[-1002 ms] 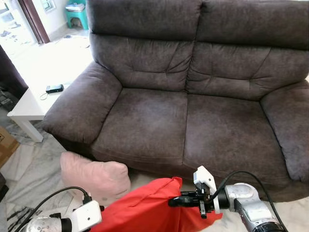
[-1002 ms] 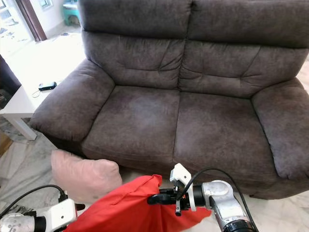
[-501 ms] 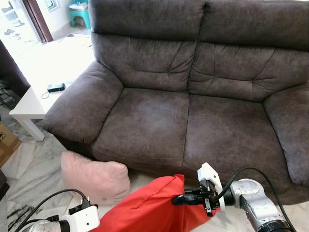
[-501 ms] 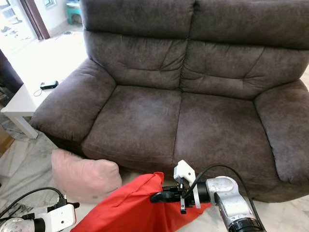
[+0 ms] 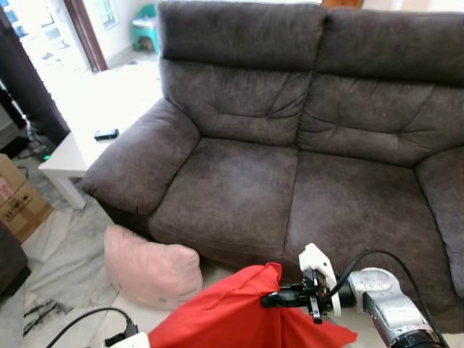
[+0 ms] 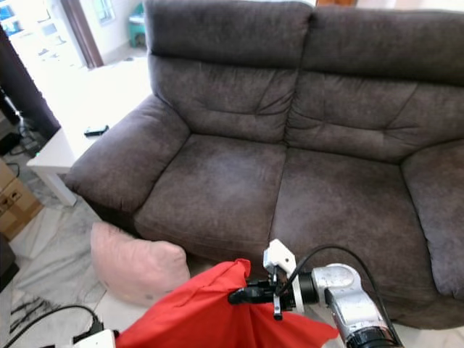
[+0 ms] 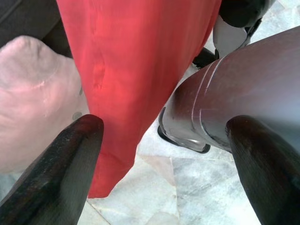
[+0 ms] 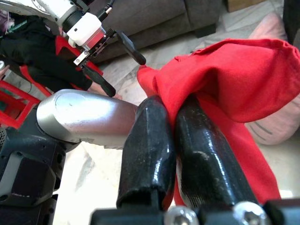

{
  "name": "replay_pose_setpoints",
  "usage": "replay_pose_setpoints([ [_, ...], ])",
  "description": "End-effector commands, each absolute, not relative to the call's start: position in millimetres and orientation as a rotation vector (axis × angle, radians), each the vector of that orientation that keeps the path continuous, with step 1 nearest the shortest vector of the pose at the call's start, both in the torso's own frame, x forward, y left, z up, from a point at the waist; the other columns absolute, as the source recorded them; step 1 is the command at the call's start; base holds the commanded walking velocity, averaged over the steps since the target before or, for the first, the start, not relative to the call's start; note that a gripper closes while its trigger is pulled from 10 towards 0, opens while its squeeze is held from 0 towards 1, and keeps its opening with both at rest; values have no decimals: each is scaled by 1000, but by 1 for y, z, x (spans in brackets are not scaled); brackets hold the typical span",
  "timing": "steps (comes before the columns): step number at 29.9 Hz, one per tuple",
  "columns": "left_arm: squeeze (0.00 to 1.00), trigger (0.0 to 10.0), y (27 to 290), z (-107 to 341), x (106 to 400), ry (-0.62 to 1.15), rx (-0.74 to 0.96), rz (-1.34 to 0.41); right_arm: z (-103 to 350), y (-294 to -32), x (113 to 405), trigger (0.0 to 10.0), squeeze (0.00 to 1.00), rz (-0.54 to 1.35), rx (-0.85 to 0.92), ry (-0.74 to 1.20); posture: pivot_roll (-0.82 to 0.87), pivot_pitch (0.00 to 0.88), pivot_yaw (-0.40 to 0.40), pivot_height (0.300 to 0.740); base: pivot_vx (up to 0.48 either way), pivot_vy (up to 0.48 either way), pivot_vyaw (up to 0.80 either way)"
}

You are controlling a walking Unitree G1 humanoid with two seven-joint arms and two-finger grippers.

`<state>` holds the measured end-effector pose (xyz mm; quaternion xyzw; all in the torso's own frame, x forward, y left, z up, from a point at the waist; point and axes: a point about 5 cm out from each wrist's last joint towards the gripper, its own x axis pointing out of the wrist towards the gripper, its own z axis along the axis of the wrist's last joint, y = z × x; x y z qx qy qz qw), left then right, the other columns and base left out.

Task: Move the pillow to the sofa from floor

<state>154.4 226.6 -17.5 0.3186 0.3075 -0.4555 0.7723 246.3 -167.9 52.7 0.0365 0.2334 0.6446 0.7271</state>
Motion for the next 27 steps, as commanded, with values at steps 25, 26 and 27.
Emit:
replay_pose_setpoints([
  [25,0,10000,243,-32,162,683,769,-934,80,-160,253,10000,0,1500,84,369,71,66,-33,740,0,0,0],
  [26,0,10000,243,-32,162,683,776,-935,80,-160,253,10000,0,1500,84,370,71,66,-33,740,0,0,0],
  [27,0,10000,244,-32,164,679,787,-926,81,-161,253,10000,0,1501,84,371,66,67,-35,740,0,0,0],
])
